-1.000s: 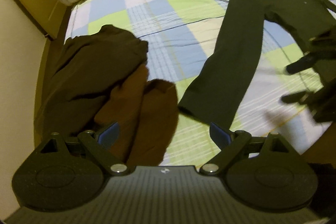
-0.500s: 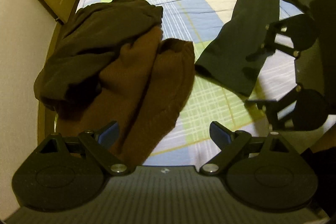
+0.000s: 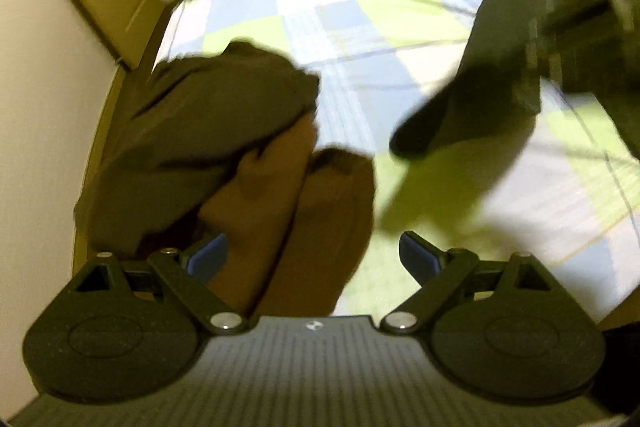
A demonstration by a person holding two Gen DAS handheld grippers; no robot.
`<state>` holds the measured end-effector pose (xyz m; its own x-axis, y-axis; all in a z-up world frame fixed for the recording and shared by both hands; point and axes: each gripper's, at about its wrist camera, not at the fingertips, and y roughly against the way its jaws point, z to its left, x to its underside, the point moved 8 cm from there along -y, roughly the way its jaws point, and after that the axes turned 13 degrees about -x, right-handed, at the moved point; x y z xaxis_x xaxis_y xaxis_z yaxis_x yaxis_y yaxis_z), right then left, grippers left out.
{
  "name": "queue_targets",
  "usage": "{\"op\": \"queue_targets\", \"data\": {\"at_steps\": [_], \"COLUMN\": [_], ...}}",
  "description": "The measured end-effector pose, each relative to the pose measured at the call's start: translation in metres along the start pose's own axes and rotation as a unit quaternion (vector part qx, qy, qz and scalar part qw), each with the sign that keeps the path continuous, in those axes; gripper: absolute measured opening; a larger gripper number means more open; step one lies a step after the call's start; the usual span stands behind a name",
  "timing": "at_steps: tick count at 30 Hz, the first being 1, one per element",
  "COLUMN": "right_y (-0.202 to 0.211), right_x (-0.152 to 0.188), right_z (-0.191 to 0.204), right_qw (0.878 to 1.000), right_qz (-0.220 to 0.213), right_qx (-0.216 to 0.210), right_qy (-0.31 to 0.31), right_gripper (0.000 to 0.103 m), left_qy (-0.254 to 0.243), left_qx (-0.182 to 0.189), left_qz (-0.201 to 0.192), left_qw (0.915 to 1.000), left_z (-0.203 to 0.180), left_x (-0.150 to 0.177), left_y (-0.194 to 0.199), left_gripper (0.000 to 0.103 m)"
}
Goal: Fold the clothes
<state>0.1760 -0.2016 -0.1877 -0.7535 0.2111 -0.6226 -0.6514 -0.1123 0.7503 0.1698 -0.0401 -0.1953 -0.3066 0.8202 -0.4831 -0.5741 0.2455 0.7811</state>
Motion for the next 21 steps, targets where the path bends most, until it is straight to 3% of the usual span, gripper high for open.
{"op": "queue_targets", "data": {"at_steps": [3, 6, 8, 10, 13, 15, 18, 21], "right_y": [0.052, 0.128, 0.196, 0.274, 0.359, 0.385, 0.384, 0.360], "right_x": [-0.028, -0.050, -0.052, -0.039, 0.020, 0.079, 0.183, 0.258], "right_z": [-0.055, -0.131, -0.185, -0.242, -0.313, -0.356, -0.418, -0.457], "right_qw": [0.994, 0.978, 0.959, 0.928, 0.890, 0.875, 0.856, 0.845], "right_qz": [-0.080, -0.170, -0.233, -0.300, -0.342, -0.335, -0.288, -0.240], "right_qx": [0.014, 0.044, 0.081, 0.130, 0.201, 0.226, 0.229, 0.206], "right_qy": [-0.072, -0.112, -0.141, -0.180, -0.223, -0.265, -0.362, -0.432], "right_gripper": [0.004, 0.004, 0.004, 0.004, 0.004, 0.004, 0.004, 0.004], "left_qy": [-0.015, -0.046, -0.063, -0.078, -0.084, -0.086, -0.091, -0.103], "left_qx": [0.011, 0.021, 0.022, 0.024, 0.025, 0.025, 0.029, 0.032], "left_qz": [-0.022, -0.045, -0.060, -0.074, -0.077, -0.068, -0.047, -0.024], "left_qw": [0.9996, 0.9977, 0.9959, 0.9939, 0.9932, 0.9936, 0.9944, 0.9939], "left_z": [-0.020, -0.050, -0.074, -0.099, -0.144, -0.182, -0.241, -0.300], "left_x": [-0.026, -0.057, -0.078, -0.099, -0.128, -0.142, -0.160, -0.173], "left_y": [0.002, 0.004, 0.008, 0.012, 0.017, 0.022, 0.031, 0.036], "left_gripper": [0.090, 0.090, 0.090, 0.090, 0.090, 0.090, 0.090, 0.090]}}
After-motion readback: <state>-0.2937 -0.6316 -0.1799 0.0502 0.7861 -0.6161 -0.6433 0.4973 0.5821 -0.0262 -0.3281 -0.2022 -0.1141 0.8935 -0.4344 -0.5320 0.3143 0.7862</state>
